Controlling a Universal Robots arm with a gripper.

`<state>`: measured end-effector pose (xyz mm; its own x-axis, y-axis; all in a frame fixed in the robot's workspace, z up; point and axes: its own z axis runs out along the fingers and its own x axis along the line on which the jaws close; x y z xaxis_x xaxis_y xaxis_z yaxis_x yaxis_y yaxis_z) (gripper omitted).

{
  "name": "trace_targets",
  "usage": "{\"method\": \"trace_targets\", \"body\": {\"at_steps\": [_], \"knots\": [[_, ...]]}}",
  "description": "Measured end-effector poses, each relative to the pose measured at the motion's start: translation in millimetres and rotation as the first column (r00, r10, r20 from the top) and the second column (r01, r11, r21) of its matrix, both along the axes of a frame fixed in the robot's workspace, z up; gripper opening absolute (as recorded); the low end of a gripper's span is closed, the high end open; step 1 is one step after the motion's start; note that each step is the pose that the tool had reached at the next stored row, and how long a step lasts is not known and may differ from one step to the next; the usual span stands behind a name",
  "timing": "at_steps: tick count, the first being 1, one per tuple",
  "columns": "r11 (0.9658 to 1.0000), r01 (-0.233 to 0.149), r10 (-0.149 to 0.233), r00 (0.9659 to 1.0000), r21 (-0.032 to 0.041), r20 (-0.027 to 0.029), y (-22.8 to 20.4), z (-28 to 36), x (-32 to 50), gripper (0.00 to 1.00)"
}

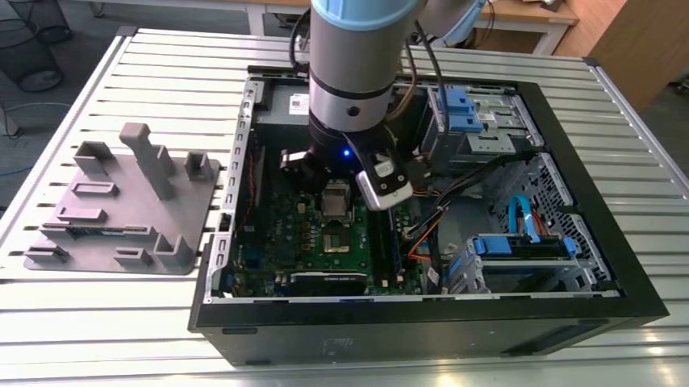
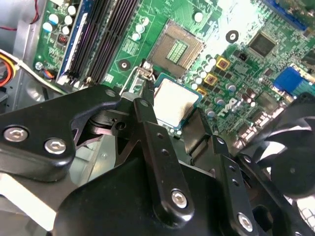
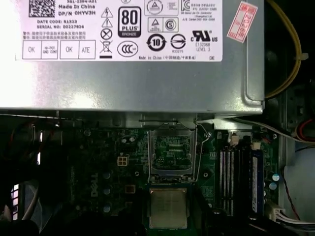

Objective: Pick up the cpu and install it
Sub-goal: 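Place the cpu into insertion slot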

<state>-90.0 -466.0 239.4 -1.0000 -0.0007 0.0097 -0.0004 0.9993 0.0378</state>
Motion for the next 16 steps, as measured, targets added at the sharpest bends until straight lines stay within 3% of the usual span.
{"method": "trace_targets", "body": {"at_steps": [4, 16], "knots": [[1.0, 0.0, 0.0, 1.0, -0.0001, 0.0, -1.5, -3.9, -0.1, 0.47], [1.0, 0.0, 0.0, 1.0, -0.0004, -0.0002, -3.0, -7.0, 0.0, 0.47]]}}
